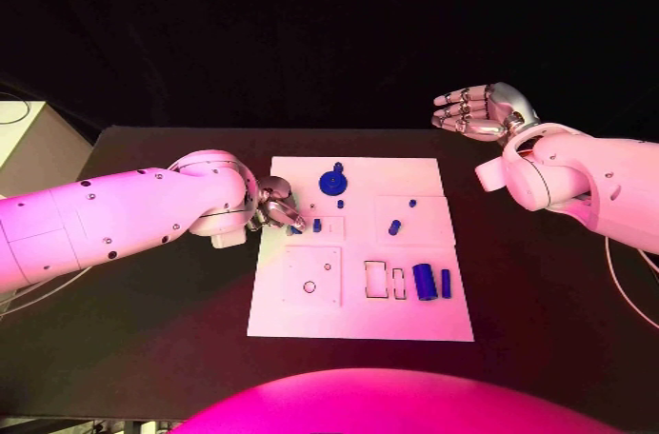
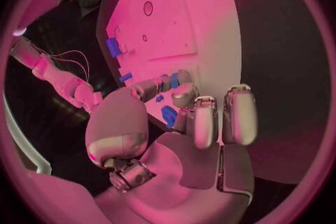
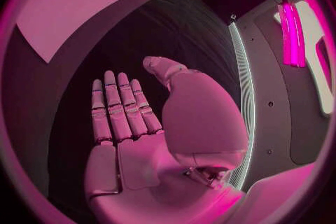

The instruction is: Assemble the parts on the task board

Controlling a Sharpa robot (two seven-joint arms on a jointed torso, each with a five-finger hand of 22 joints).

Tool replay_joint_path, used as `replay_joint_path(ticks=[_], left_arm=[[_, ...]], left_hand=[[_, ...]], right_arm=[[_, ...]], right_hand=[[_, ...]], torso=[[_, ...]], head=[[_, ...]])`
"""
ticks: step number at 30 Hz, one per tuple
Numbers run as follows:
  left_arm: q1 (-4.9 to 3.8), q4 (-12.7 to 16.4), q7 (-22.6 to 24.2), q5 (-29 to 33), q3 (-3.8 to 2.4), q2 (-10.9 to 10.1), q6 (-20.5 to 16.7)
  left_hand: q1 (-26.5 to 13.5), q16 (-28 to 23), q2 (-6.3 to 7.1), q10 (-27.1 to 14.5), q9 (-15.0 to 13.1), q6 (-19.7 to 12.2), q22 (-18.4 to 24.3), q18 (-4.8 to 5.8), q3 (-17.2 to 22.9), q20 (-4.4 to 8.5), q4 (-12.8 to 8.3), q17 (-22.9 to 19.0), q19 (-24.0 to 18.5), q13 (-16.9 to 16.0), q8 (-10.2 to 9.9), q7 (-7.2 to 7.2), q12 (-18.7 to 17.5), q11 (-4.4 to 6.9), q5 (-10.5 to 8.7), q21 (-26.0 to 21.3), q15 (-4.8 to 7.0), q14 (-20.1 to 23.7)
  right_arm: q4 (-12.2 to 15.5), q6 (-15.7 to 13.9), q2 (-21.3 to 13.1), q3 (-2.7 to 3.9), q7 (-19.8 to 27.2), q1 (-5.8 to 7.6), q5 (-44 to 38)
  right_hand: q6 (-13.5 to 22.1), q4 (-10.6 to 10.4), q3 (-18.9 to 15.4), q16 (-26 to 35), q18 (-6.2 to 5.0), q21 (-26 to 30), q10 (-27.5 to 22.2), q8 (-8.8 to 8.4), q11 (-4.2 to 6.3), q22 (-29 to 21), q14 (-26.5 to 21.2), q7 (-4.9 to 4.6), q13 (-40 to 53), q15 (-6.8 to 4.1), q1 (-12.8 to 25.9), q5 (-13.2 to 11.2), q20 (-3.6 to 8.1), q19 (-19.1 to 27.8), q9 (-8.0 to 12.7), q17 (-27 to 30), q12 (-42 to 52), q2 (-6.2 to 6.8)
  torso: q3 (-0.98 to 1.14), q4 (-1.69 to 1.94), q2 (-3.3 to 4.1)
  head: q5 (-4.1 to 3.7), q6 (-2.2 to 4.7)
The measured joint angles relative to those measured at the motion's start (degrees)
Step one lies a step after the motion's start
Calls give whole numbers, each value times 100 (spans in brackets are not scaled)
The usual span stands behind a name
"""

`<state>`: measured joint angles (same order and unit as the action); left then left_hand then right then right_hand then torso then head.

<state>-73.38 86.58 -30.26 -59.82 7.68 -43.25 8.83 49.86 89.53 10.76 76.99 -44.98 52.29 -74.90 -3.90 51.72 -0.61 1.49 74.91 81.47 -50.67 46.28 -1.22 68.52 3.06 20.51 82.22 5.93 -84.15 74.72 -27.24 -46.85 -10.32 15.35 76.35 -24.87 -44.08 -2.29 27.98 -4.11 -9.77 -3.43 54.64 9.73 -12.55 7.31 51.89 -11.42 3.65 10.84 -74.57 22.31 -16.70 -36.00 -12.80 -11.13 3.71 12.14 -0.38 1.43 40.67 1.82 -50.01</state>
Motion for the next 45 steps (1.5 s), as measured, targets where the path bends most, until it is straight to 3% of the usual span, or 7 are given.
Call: replay_joint_path(ticks=[5,13,45], left_arm=[[0,-4,4,-90,1,2,-48],[10,21,0,-214,10,0,-179],[1,-36,-13,-349,4,75,-102]], left_hand=[[0,0,0,27,-8,0,0,0,0,0,0,0,0,-140,31,-1,91,-23,-1,14,0,0],[0,24,0,158,-7,97,0,-1,0,-2,0,0,64,-331,66,33,204,31,-11,70,0,0],[0,23,0,199,-2,163,0,-1,-43,-2,-43,0,63,-324,99,32,204,30,-12,92,0,0]], right_arm=[[0,1,-1,0,-1,0,0],[-2,2,1,0,-1,-1,0],[-9,12,4,-1,-2,-3,1]], right_hand=[[0,0,0,0,0,0,0,0,0,0,0,0,0,0,0,0,0,0,0,0,0,0],[0,0,0,0,0,0,0,0,0,1,0,0,0,0,0,0,0,0,0,0,0,0],[1,0,0,0,0,0,0,0,0,1,0,0,0,0,0,0,0,0,-1,-1,0,0]], torso=[[-1,0,1],[-2,0,0],[-3,-2,-2]], head=[[1,0],[-8,0],[-9,0]])
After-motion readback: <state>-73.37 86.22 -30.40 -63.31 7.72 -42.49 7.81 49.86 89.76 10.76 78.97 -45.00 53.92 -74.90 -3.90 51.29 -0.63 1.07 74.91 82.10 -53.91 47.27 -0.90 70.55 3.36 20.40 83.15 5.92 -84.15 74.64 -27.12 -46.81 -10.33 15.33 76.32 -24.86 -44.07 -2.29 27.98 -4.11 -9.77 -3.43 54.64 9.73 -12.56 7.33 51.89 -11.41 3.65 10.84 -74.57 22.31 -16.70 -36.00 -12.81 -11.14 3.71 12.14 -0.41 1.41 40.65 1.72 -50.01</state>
